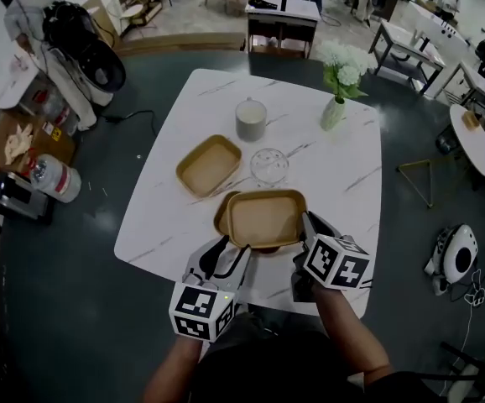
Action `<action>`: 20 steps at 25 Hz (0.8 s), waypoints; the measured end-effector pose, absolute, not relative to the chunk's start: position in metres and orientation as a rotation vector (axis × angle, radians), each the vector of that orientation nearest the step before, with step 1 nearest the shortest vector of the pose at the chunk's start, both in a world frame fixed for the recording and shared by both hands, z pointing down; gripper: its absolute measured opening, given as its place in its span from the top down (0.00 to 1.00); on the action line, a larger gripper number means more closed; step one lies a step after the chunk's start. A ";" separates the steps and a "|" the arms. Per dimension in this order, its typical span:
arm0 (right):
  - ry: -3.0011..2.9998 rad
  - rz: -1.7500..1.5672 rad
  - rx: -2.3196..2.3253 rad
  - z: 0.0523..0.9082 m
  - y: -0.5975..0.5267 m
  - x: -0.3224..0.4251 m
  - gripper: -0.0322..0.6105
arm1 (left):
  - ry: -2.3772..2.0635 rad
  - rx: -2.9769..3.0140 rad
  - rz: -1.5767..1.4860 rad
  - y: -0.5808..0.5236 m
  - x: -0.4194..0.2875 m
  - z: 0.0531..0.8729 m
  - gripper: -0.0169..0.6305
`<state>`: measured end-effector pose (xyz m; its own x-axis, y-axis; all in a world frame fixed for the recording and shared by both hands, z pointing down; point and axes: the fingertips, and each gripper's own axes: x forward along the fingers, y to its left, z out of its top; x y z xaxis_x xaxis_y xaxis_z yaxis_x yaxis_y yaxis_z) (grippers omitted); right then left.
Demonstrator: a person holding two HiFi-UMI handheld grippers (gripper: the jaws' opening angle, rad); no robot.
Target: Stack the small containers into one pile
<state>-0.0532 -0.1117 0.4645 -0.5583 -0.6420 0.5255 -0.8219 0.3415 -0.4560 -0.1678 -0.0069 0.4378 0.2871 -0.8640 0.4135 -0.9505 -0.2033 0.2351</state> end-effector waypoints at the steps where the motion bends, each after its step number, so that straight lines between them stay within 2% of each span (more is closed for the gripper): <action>1: -2.346 1.038 1.340 0.465 -0.111 -0.053 0.93 | -1.615 2.132 0.274 -0.009 -0.169 0.439 0.70; 13: -2.270 1.074 1.581 0.469 -0.094 -0.057 0.92 | -1.530 2.186 0.319 -0.017 -0.191 0.452 0.70; 20: -2.317 1.029 1.592 0.463 -0.083 -0.070 0.89 | -1.515 2.207 0.312 -0.017 -0.201 0.452 0.70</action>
<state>-0.0697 -0.0826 0.4629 -0.4267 -0.7681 0.4775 -0.8693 0.2026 -0.4508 -0.2014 -0.0172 0.4524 0.3734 -0.8256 0.4231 -0.9255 -0.3007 0.2301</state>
